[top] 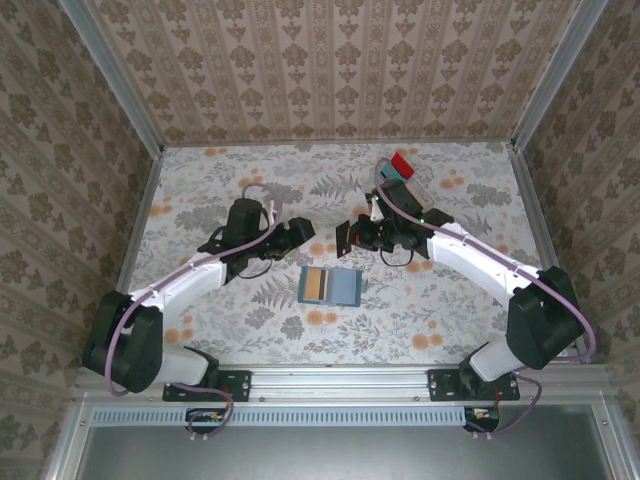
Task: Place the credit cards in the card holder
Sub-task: Pick up the credit card from the storage box, then insert the credit card into the card slot.
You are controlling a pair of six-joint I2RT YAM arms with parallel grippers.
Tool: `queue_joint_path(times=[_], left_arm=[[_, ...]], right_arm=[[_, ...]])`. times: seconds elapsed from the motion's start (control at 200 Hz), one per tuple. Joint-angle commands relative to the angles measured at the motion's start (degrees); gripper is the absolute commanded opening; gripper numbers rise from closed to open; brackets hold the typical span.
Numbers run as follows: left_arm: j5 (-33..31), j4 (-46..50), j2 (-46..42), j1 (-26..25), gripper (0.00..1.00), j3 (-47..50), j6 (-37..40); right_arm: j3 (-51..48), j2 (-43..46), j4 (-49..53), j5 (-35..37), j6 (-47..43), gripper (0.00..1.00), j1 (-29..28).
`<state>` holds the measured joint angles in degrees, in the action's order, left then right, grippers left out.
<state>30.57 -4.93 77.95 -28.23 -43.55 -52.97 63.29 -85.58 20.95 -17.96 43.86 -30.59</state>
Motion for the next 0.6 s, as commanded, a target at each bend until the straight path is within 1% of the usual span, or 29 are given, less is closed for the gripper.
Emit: queue_joint_path(times=[0.0, 0.085, 0.185, 0.195, 0.215, 0.35, 0.46, 0.595], left_arm=[[4.6, -5.3, 1.6, -0.2, 0.74, -1.8, -3.3], [5.4, -7.1, 2.5, -0.2, 0.7, -1.6, -4.8], [5.9, -13.0, 3.6, 0.2, 0.67, -0.5, -8.7], [7.2, -13.1, 3.7, 0.3, 0.66, -0.6, -9.0], [7.8, -13.3, 4.0, 0.4, 0.65, -0.7, -9.2], [7.8, -13.6, 3.9, 0.9, 0.6, -0.8, -9.8], [9.7, -15.8, 4.4, 1.1, 0.6, -0.5, -11.1], [9.9, -16.8, 4.7, 1.2, 0.57, -0.1, -12.2]], right_arm=[[-1.8, 1.8, -7.1, -6.0, 5.7, 0.0, 0.1], [-3.0, 2.0, -9.9, -7.6, 7.7, 0.0, 0.1], [-4.7, 2.6, -14.2, -9.1, 10.8, 0.0, 0.1], [-5.0, 2.5, -14.5, -9.1, 11.1, 0.0, 0.1], [-5.2, 2.6, -15.0, -9.2, 11.5, 0.0, 0.1], [-5.9, 3.2, -16.5, -9.3, 12.8, 0.0, 0.1], [-6.5, 3.6, -18.3, -10.0, 13.9, 0.0, 0.1], [-7.1, 3.6, -20.5, -10.7, 15.3, 0.0, 0.1]])
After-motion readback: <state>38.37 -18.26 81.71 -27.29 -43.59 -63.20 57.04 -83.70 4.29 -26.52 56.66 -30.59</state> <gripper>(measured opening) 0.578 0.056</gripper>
